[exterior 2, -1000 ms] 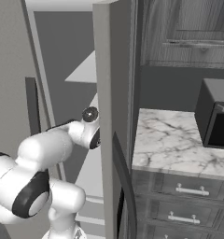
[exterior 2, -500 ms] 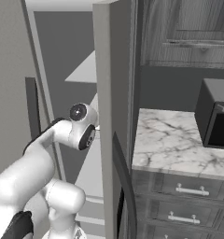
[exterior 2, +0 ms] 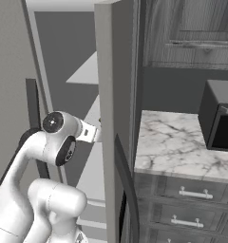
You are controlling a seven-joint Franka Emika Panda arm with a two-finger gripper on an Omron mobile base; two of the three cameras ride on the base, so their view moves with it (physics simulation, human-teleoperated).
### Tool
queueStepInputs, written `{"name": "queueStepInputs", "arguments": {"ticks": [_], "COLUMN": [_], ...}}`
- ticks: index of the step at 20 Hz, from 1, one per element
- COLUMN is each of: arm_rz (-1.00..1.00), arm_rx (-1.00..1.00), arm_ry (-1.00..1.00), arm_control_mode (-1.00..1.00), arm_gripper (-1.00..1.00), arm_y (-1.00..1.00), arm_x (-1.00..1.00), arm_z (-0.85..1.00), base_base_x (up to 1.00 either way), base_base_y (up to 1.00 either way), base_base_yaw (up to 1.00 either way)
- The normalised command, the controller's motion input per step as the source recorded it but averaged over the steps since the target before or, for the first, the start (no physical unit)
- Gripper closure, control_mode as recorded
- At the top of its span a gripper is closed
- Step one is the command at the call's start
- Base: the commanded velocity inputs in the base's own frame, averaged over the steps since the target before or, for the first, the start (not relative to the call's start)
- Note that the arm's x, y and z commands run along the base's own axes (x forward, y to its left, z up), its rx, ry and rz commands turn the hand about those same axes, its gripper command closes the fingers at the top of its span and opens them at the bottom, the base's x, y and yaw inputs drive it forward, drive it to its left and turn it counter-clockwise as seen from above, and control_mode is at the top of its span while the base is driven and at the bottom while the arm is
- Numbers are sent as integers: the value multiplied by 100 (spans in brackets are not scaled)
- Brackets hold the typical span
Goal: Take the orange, mushroom, and kiwi from the freezer and place them in the bowl on the counter.
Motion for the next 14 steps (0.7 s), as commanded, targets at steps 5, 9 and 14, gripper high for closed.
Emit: {"name": "queueStepInputs", "arguments": {"ticks": [5, 9, 14], "arm_rz": [0, 0, 0], "arm_rx": [0, 0, -1], "arm_ry": [1, 6, 10], "arm_control_mode": [-100, -100, -100], "arm_gripper": [100, 100, 100], "arm_y": [2, 0, 16], "arm_x": [-82, -65, -55], "arm_z": [61, 66, 45], "base_base_x": [0, 0, 0], "base_base_y": [0, 0, 0], "base_base_yaw": [0, 0, 0]}}
